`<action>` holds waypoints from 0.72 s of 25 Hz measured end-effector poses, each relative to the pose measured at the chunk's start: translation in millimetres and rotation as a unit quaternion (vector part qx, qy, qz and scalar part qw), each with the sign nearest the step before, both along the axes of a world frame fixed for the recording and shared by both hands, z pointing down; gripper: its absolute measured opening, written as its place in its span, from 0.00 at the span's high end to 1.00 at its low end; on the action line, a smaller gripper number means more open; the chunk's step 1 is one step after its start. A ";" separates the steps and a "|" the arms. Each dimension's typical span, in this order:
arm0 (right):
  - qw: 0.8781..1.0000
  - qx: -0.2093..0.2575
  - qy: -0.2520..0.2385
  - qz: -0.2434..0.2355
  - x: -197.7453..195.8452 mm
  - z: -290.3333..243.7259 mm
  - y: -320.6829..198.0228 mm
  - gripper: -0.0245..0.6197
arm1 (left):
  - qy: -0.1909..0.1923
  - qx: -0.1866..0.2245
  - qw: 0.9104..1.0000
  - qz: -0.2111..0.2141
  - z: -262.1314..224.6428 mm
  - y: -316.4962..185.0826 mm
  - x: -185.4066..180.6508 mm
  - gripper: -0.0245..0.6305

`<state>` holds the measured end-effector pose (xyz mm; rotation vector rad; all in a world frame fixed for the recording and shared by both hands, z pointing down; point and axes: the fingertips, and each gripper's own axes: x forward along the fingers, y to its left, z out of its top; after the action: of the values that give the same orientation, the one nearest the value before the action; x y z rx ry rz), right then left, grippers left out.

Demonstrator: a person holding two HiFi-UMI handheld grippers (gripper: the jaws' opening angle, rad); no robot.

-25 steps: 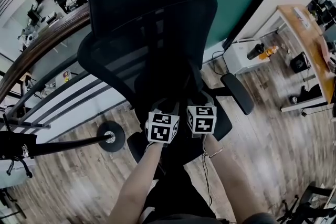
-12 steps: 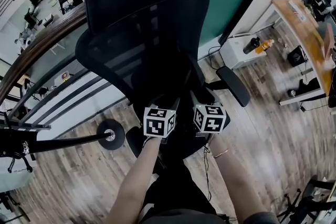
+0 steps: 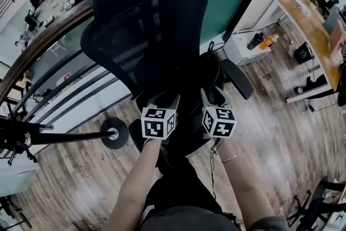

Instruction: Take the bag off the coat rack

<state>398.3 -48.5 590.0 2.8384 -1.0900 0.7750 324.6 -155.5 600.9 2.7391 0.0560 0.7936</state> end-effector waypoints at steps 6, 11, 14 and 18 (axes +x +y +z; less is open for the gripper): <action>0.999 0.034 0.007 -0.003 -30.1 -20.9 17.8 0.74 | 0.025 0.026 0.999 -0.009 -25.3 6.9 -19.2 0.79; 0.998 0.059 0.012 -0.015 -62.3 -39.6 28.9 0.81 | 0.048 0.045 0.997 -0.028 -49.0 11.3 -43.4 0.86; 0.997 0.070 0.014 -0.021 -81.8 -48.5 35.7 0.87 | 0.061 0.054 0.996 -0.036 -62.0 14.0 -60.6 0.88; 0.996 0.083 0.015 -0.028 -106.5 -58.5 46.0 0.95 | 0.075 0.063 0.994 -0.047 -75.9 17.8 -85.2 0.90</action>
<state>291.7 -2.5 531.6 2.9260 -1.2820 0.6649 239.4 -137.7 525.1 2.8908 -0.0958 0.5839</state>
